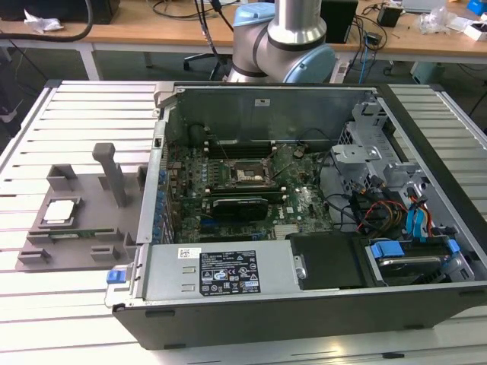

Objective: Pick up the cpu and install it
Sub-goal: 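Pick up the cpu and move it towards the insertion slot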

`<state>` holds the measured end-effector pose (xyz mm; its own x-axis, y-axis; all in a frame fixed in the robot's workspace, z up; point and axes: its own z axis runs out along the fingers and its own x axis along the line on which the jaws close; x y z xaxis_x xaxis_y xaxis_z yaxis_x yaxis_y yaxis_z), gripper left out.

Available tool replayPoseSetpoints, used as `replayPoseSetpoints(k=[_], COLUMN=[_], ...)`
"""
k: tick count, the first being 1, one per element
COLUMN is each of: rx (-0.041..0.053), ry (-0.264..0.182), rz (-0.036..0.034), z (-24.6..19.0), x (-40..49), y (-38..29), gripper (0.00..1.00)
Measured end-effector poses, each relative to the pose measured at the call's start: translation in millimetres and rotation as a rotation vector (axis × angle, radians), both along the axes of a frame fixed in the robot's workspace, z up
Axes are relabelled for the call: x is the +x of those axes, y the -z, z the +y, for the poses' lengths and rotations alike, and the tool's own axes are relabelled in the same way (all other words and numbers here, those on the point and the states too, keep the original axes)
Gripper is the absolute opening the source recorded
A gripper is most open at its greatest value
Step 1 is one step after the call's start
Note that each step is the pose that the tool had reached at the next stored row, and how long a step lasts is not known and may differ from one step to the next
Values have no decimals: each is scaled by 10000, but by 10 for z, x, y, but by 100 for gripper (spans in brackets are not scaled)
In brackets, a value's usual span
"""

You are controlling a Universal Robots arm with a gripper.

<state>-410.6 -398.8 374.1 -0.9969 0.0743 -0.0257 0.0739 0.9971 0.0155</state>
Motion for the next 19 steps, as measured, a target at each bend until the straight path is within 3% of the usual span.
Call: replayPoseSetpoints(k=[19], rx=[0], ry=[0], rz=[0], z=[0], x=[0], y=[67], gripper=[64])
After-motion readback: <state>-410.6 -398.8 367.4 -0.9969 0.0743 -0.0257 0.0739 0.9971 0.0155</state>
